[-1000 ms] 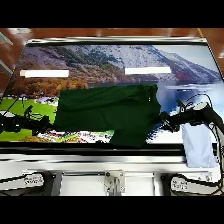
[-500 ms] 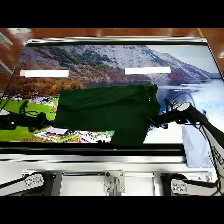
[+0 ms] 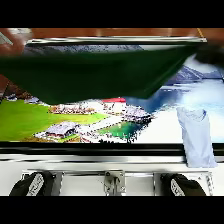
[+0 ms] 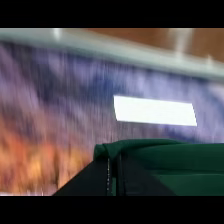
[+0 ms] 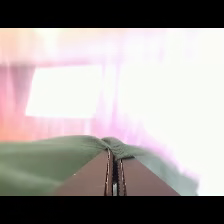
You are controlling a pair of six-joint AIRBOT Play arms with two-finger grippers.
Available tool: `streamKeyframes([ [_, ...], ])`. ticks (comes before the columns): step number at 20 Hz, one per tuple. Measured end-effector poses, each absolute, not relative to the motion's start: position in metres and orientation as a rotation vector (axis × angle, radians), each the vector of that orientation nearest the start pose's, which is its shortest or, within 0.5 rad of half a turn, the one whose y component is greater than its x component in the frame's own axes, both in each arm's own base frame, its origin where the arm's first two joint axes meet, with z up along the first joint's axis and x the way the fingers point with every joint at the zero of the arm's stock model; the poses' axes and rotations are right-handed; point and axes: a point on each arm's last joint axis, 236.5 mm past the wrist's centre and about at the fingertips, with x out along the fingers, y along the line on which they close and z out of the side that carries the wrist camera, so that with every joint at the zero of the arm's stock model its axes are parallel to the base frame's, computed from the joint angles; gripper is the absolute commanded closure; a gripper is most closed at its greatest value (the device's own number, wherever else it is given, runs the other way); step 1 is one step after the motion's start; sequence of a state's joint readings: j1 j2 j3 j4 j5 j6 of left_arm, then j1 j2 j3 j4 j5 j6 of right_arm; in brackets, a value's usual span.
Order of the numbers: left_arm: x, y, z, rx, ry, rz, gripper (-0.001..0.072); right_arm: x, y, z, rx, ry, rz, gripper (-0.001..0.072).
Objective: Fold the shirts.
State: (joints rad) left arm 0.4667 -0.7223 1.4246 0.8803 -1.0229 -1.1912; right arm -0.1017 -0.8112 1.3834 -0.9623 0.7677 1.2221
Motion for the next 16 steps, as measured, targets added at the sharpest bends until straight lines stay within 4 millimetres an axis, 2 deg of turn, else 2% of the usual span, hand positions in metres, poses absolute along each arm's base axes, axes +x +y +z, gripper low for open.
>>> streamKeyframes([
  [1,0.297,0.007,0.429,-0.076,0.073,-0.103,0.0666,0.341,0.054,0.433,0.100,-0.009,0.282,0.0650],
  [3,0.242,-0.017,0.495,0.014,-0.114,-0.088,0.0667,0.283,0.052,0.498,0.061,-0.185,0.257,0.0650],
  [5,0.196,-0.031,0.531,0.081,-0.219,-0.051,0.0666,0.233,0.053,0.530,0.027,-0.266,0.240,0.0650],
  [6,0.180,-0.034,0.538,0.109,-0.233,-0.025,0.0666,0.215,0.053,0.536,0.012,-0.274,0.228,0.0650],
  [8,0.158,-0.035,0.543,0.149,-0.235,0.023,0.0666,0.191,0.048,0.529,-0.020,-0.227,0.186,0.0650],
  [11,0.150,-0.032,0.528,0.170,-0.161,0.056,0.0667,0.177,0.033,0.500,-0.035,-0.093,0.114,0.0650],
  [14,0.169,-0.021,0.491,0.158,-0.028,0.053,0.0666,0.186,0.014,0.459,-0.044,0.095,0.038,0.0650],
  [16,0.194,-0.011,0.451,0.135,0.095,0.033,0.0666,0.204,0.002,0.418,-0.045,0.280,0.004,0.0651],
])
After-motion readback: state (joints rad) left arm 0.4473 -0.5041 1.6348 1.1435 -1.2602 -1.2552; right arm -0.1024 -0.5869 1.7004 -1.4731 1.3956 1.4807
